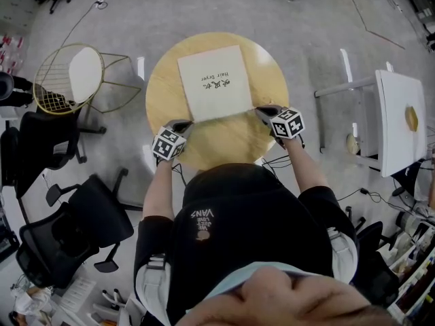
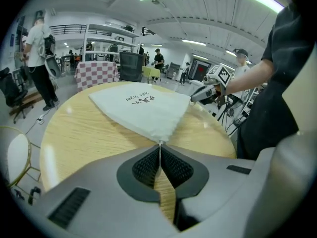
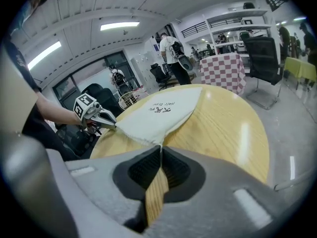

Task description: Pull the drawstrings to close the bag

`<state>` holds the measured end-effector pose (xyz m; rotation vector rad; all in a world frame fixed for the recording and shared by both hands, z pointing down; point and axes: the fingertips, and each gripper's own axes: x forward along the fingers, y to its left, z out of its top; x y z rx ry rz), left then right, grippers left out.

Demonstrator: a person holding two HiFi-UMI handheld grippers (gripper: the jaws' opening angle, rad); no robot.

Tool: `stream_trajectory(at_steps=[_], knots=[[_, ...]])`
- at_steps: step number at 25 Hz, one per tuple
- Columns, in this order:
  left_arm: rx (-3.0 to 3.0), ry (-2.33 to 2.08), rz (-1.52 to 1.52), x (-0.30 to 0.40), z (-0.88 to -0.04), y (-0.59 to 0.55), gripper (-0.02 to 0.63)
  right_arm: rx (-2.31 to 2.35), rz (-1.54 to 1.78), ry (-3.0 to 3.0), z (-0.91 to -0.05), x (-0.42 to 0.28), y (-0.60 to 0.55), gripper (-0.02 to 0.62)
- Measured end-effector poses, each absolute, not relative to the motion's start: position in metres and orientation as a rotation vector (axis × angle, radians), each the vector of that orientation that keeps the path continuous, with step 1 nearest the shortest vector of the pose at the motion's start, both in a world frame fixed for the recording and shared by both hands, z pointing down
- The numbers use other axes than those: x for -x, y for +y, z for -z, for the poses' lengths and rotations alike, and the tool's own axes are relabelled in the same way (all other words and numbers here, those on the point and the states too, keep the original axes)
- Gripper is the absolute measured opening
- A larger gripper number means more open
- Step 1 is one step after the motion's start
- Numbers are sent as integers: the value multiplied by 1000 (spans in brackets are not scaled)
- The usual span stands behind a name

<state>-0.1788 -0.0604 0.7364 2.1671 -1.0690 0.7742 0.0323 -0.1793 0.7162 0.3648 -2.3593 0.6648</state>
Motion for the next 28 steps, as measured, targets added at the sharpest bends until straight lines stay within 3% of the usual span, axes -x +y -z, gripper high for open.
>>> stream_trajectory(at_steps=[21, 28], knots=[[-2129, -1385, -513, 200, -649, -88, 20, -624, -955, -2542, -636, -20, -209, 8], [-2149, -1434, -459, 204, -621, -93, 20, -647, -886, -2572, -617, -19, -213, 6]])
